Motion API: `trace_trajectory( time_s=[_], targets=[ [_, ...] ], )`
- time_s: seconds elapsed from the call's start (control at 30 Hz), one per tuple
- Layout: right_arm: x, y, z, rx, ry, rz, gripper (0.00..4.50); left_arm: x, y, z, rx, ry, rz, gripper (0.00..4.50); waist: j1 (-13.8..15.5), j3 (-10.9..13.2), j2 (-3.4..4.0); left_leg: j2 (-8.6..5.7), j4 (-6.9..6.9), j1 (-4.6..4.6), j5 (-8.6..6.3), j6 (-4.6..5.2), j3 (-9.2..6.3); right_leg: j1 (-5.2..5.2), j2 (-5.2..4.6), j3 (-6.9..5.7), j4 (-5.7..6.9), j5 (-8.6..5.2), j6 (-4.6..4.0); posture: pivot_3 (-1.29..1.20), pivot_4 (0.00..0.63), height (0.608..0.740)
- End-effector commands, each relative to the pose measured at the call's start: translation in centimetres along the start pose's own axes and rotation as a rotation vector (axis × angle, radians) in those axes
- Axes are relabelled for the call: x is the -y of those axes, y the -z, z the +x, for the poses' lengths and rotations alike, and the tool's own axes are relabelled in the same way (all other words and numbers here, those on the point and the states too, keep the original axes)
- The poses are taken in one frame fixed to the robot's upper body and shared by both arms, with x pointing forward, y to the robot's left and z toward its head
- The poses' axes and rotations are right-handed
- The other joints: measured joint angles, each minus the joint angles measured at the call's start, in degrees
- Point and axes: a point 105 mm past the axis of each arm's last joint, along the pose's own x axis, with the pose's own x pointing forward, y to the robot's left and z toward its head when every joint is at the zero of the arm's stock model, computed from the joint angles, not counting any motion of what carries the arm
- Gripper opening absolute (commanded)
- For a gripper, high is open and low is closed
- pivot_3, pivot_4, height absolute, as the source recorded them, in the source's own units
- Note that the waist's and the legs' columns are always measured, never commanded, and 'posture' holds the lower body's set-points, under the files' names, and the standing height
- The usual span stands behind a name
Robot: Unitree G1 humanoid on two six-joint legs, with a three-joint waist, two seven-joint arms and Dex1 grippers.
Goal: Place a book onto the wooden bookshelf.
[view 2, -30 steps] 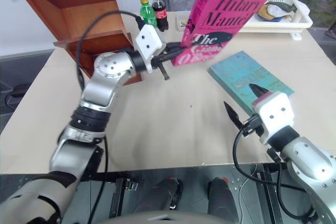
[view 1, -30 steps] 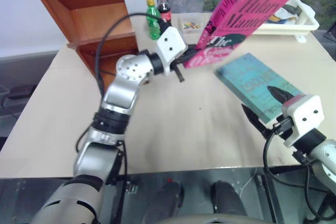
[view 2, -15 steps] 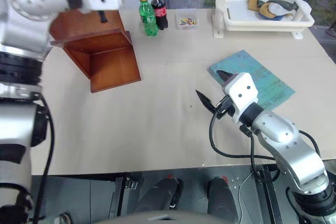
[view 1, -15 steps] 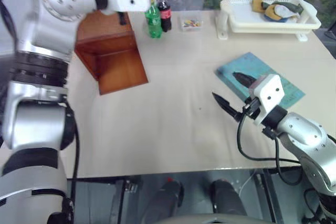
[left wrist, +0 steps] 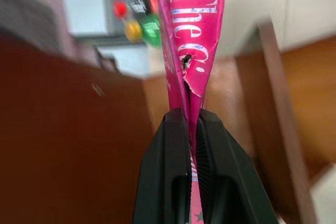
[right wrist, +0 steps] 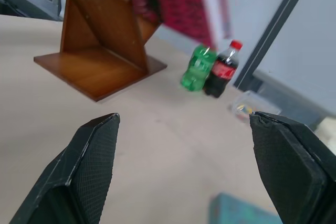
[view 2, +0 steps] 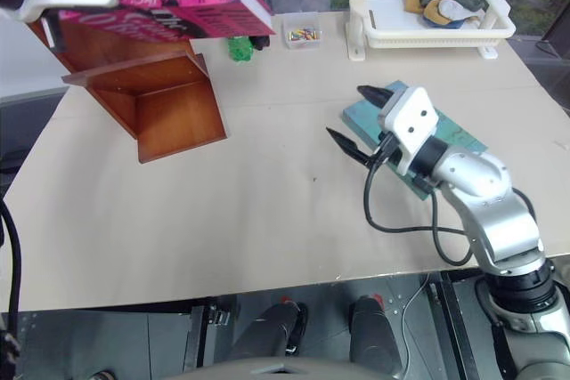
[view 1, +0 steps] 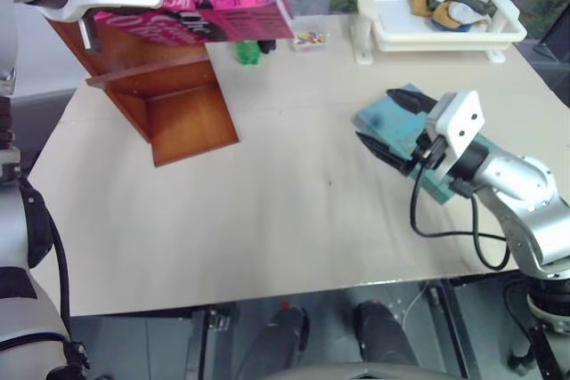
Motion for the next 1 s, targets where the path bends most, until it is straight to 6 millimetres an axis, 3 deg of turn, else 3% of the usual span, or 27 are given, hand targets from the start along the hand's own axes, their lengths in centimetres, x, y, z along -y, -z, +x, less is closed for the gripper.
trace_trajectory(
  time_s=[0.03, 0.43, 0.5, 0.67, 0.83, 1.0],
  targets=[
    [0.9, -1.4, -0.1, 0.051, 0.003, -0.057, 4.07, -0.8, 1.4, -2.2, -0.072, -0.065, -0.012, 0.06, 0.0, 0.0, 0.0, 0.0, 0.0, 0.0, 0.0, 0.0, 0.01, 0.0, 0.0, 0.01, 0.01, 0.0, 0.0, 0.0, 0.15, 0.74],
    [1.0, -1.4, 0.1, 0.04, -0.092, -0.072, 4.07, 2.6, 5.5, -3.4, -0.244, 0.02, -0.101, 0.06, -0.4, 0.0, 0.13, 0.16, -0.02, 0.11, 0.0, -0.01, 0.16, -0.02, 0.13, 0.12, 0.1, 0.01, -0.01, 0.0, 0.15, 0.74],
    [1.0, -1.4, 0.0, 0.039, -0.098, -0.075, 4.29, 3.6, 5.8, -3.2, -0.249, 0.029, -0.128, 0.02, -0.7, 0.0, 0.16, 0.2, -0.02, 0.16, -0.01, -0.01, 0.25, -0.02, 0.16, 0.2, 0.13, 0.03, -0.04, 0.0, 0.15, 0.74],
    [0.9, -2.7, 0.9, 0.105, -0.106, -0.047, 4.29, 5.5, 5.9, -2.6, -0.256, 0.056, -0.18, 0.02, -1.8, 0.0, 0.45, 0.32, -0.12, 0.34, -0.01, -0.01, 0.38, -0.03, 0.26, 0.34, 0.2, 0.06, -0.09, 0.0, 0.15, 0.74],
    [0.6, -2.9, 1.3, 0.118, -0.127, -0.045, 4.29, 6.2, 4.4, -2.1, -0.208, 0.043, -0.276, 0.02, -1.6, 0.0, 0.51, 0.39, -0.14, 0.46, -0.02, 0.01, 0.47, -0.01, 0.33, 0.44, 0.31, 0.1, -0.17, 0.0, 0.15, 0.74],
    [0.6, -2.8, 1.7, 0.126, -0.129, -0.045, 4.29, 7.0, 4.7, -2.2, -0.254, 0.059, -0.284, 0.02, -1.7, 0.0, 0.51, 0.38, -0.12, 0.45, -0.02, -0.01, 0.54, -0.01, 0.3, 0.48, 0.28, 0.11, -0.18, 0.0, 0.15, 0.74]
  ],
)
